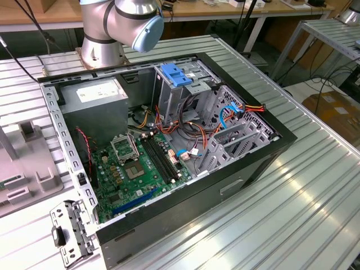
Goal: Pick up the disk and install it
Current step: 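Pick up the disk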
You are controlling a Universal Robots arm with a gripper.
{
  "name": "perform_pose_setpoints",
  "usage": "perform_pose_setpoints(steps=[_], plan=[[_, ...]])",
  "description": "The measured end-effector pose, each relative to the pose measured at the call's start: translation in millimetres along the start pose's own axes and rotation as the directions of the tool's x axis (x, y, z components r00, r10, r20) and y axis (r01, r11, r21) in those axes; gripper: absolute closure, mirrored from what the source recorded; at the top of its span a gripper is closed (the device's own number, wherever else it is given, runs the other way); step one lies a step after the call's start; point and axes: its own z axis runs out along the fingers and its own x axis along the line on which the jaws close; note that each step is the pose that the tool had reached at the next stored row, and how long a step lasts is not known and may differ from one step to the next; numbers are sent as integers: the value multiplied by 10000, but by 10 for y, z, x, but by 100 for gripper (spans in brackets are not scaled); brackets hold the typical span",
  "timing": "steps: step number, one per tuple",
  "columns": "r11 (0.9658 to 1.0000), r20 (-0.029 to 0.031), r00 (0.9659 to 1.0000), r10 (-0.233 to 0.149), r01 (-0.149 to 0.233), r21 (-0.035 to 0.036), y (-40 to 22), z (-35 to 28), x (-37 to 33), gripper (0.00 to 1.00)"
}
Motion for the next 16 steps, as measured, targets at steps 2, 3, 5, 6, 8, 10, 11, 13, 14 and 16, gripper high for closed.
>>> perform_pose_setpoints(steps=[2,3,5,6,8,10,11,13,14,16], plan=[[10000,12,10000,0,0,9,1,0,0,89],[10000,141,9999,3,-4,8,2,0,0,89],[10000,265,9996,5,-5,5,1,0,-1,89],[10000,266,9996,6,-6,6,0,0,-1,89],[10000,269,9996,5,-5,6,0,0,0,89],[10000,269,9996,5,-5,6,0,2,0,89],[10000,269,9996,5,-5,6,0,3,0,89],[10000,269,9996,5,-5,6,0,9,0,89],[10000,269,9996,5,-5,6,1,10,0,89],[10000,269,9996,4,-5,6,0,15,0,89]])
